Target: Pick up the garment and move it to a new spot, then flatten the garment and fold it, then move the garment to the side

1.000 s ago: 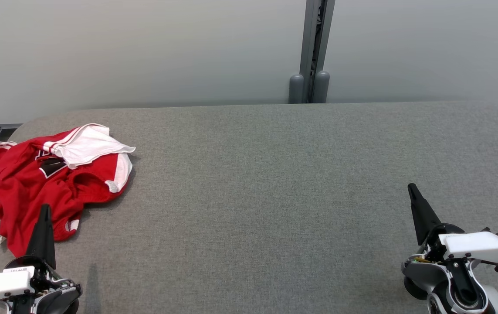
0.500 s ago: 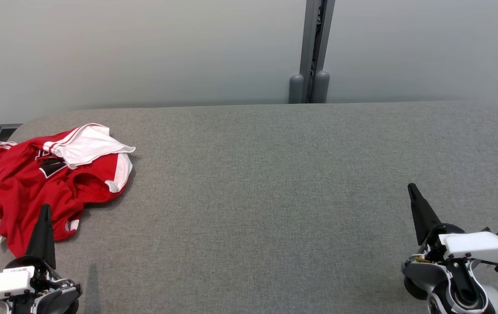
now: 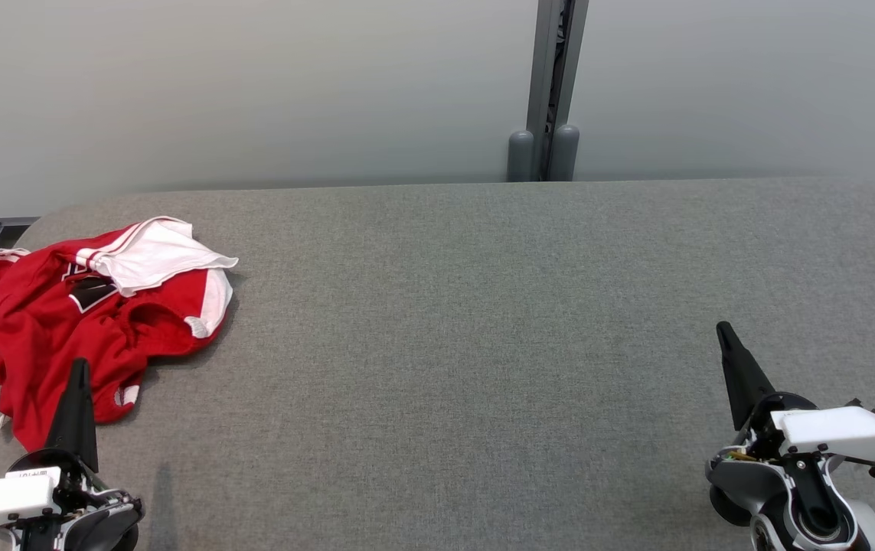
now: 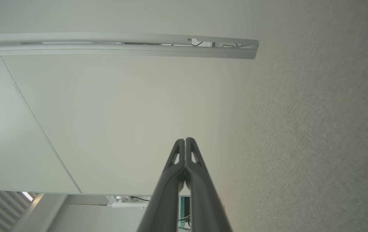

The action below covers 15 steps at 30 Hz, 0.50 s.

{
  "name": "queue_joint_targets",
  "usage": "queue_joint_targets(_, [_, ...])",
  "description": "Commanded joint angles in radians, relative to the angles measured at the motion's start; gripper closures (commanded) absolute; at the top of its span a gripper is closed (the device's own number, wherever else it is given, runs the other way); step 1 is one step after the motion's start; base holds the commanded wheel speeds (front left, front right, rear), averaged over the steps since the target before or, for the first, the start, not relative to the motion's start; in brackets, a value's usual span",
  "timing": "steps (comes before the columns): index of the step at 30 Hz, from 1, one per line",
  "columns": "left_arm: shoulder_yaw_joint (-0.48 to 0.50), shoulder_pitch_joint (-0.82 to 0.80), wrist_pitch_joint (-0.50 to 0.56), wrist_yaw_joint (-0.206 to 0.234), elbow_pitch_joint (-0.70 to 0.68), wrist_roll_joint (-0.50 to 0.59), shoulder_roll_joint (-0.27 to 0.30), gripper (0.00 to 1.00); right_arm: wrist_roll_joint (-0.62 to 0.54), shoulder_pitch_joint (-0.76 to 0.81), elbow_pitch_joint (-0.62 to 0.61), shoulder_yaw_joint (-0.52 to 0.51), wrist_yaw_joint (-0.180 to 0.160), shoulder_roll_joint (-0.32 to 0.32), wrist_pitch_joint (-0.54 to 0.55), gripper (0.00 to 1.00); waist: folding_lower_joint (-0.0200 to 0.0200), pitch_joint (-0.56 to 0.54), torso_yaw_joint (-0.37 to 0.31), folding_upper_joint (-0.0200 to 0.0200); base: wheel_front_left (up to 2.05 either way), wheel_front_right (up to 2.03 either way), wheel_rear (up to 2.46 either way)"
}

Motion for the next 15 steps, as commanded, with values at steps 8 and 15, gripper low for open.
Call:
queue_joint_targets(8, [0.002, -0.018, -0.002, -0.004, -0.002, -0.001, 0.006, 1.00, 0.005, -0.002, 0.003, -0.005, 0.003, -0.007, 0.002, 1.00, -0.0001, 0.000, 0.000, -0.0001, 0.00, 0.00, 0.00])
queue_joint_targets(15, [0.002, -0.018, -0.002, -0.004, -0.002, -0.001, 0.006, 1.00, 0.005, -0.002, 0.003, -0.005, 0.003, -0.007, 0.002, 1.00, -0.0001, 0.000, 0.000, -0.0001, 0.00, 0.00, 0.00])
